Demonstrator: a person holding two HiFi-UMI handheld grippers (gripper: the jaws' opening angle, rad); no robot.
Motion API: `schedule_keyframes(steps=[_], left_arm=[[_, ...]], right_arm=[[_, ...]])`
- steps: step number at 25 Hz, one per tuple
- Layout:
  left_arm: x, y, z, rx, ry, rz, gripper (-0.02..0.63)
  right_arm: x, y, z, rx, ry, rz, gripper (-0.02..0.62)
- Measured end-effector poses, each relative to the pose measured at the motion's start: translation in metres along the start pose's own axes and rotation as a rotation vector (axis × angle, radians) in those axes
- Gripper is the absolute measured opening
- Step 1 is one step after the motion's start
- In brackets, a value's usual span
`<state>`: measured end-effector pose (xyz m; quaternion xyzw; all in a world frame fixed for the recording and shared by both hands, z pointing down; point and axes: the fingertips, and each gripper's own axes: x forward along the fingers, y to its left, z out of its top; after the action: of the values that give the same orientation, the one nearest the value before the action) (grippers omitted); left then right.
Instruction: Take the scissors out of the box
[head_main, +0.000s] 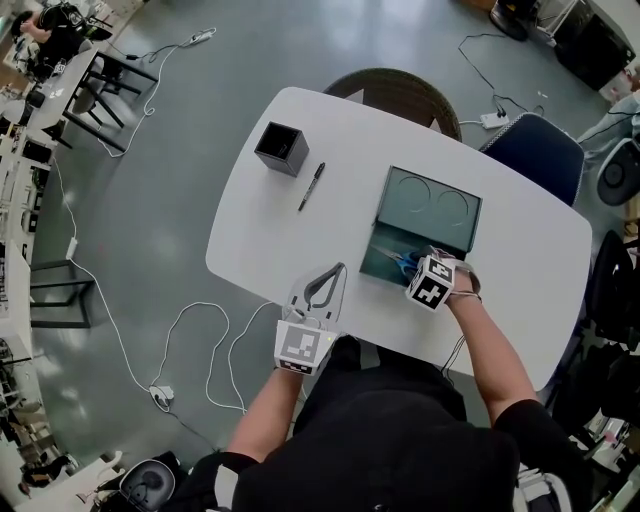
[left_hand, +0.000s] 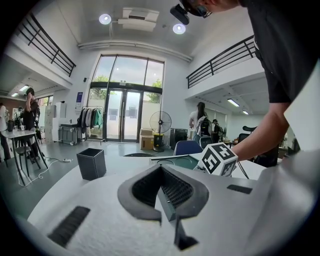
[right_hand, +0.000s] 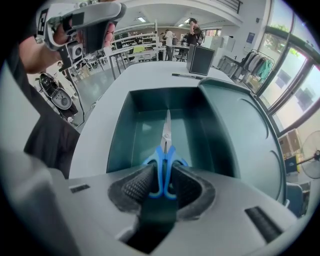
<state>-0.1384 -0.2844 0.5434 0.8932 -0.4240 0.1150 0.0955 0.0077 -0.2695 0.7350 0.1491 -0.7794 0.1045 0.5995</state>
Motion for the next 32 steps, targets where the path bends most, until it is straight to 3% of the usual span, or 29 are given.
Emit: schedule_keyframes(steps=[5,15,24,32], left_arm=[[-0.001,-0.005,0.001,0.039,-0.014,-0.015,0.006],[-0.018,-0.004,0.003,0.039,-0.012,0.01,0.006],[-0.025,-0.006,0.008,0.034,-0.022,0.01,0.006],[-0.019,-0.011,0.02,0.047,-0.031,-0.004,0.006]], right_arm=[[0.001,0.0,0.001,-0.013,0.004,-0.01,0.094],[-0.007,-0.001,0.0,-0.01,-0.018,-0.066,0.087],[-0.048,-0.001,0.014,0.036,-0.112,-0.139,0.087],[-0.101,-0.003,0.021,0.068,-0.236,-0.272,0.087]])
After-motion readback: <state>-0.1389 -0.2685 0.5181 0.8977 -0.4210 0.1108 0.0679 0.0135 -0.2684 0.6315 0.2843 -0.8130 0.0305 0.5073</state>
